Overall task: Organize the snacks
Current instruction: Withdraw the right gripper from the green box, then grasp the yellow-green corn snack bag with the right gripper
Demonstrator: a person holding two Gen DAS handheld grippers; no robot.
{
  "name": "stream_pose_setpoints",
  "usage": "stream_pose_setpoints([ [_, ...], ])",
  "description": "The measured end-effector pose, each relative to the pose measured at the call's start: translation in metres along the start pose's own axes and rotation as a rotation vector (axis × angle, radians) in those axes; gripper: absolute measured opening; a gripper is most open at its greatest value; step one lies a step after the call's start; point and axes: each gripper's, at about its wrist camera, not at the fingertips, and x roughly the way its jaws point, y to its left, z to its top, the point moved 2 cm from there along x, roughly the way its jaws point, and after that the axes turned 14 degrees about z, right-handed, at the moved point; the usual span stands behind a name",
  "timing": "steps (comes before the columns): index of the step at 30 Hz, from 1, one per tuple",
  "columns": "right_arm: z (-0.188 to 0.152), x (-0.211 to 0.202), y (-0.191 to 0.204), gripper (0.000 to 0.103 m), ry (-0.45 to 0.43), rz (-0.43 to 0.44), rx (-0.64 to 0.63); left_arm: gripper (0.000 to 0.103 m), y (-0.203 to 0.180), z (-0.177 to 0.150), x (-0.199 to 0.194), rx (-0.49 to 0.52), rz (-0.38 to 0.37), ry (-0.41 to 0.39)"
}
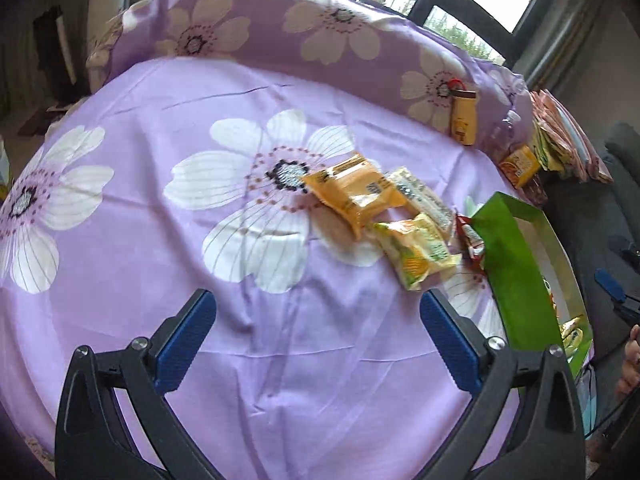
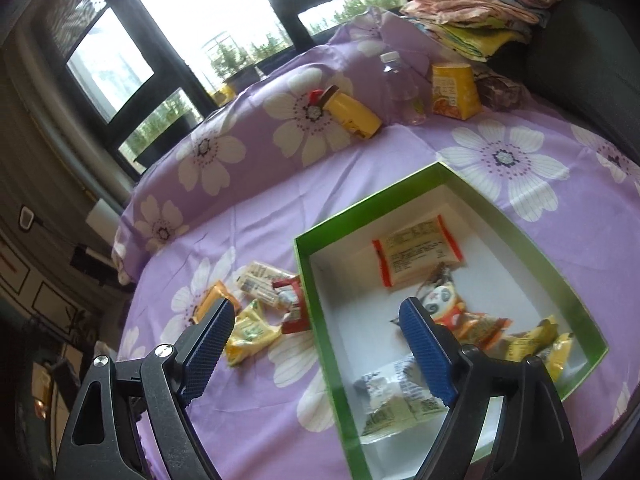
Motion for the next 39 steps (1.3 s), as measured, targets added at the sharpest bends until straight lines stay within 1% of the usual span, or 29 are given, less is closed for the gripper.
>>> stream_pose_setpoints([
  [2, -0.004, 0.015, 0.014, 0.085, 0.031, 0.012, -0.036, 0.102, 0.012, -0.003, 0.01, -0.035, 0.002, 0.041],
  [4, -0.01, 0.035, 0.03, 0.085, 0.08, 0.018, -0.074, 0.102, 0.017, -0.004, 0.012, -0.042, 0.018, 0.067],
  [7, -0.022, 0.069, 0.049, 0.085, 0.161, 0.029, -0.132, 0.102, 0.02, -0.004, 0.009, -0.021, 0.06, 0.063],
  [10, -0.034, 0.105, 0.064, 0.085, 0.245, 0.04, -0.182, 0.102, 0.028, -0.004, 0.009, -0.019, 0.069, 0.068],
  [15, -0.05, 0.157, 0.079, 0.085, 0.322, -0.037, -0.261, 0.102, 0.041, -0.004, 0.013, -0.072, 0.026, 0.114],
  [17, -0.058, 0.173, 0.079, 0.085, 0.352, -0.07, -0.285, 0.102, 0.042, -0.004, 0.012, -0.086, 0.022, 0.121],
  [19, -0.062, 0.187, 0.078, 0.085, 0.37, -0.083, -0.302, 0.102, 0.042, -0.005, 0.013, -0.079, 0.036, 0.124],
  [23, -0.062, 0.205, 0.07, 0.085, 0.371, -0.108, -0.317, 0.102, 0.037, -0.008, 0.015, -0.05, 0.061, 0.131],
  [26, -0.067, 0.216, 0.062, 0.085, 0.39, -0.148, -0.31, 0.102, 0.035, -0.009, 0.016, -0.038, 0.058, 0.137],
  [30, -0.072, 0.219, 0.064, 0.085, 0.391, -0.146, -0.34, 0.102, 0.037, -0.008, 0.018, -0.049, 0.036, 0.136],
  [32, -0.075, 0.219, 0.064, 0.072, 0.391, -0.145, -0.336, 0.102, 0.039, -0.009, 0.018, -0.064, 0.033, 0.142],
  [33, -0.076, 0.218, 0.064, 0.071, 0.382, -0.142, -0.337, 0.102, 0.04, -0.009, 0.018, -0.068, 0.032, 0.144],
  [35, -0.078, 0.214, 0.069, 0.059, 0.374, -0.123, -0.343, 0.102, 0.04, -0.009, 0.017, -0.071, 0.035, 0.144],
  [37, -0.082, 0.208, 0.076, 0.053, 0.381, -0.098, -0.338, 0.102, 0.041, -0.008, 0.016, -0.068, 0.045, 0.136],
  [39, -0.087, 0.202, 0.082, 0.051, 0.403, -0.041, -0.305, 0.102, 0.044, -0.007, 0.014, -0.074, 0.061, 0.126],
])
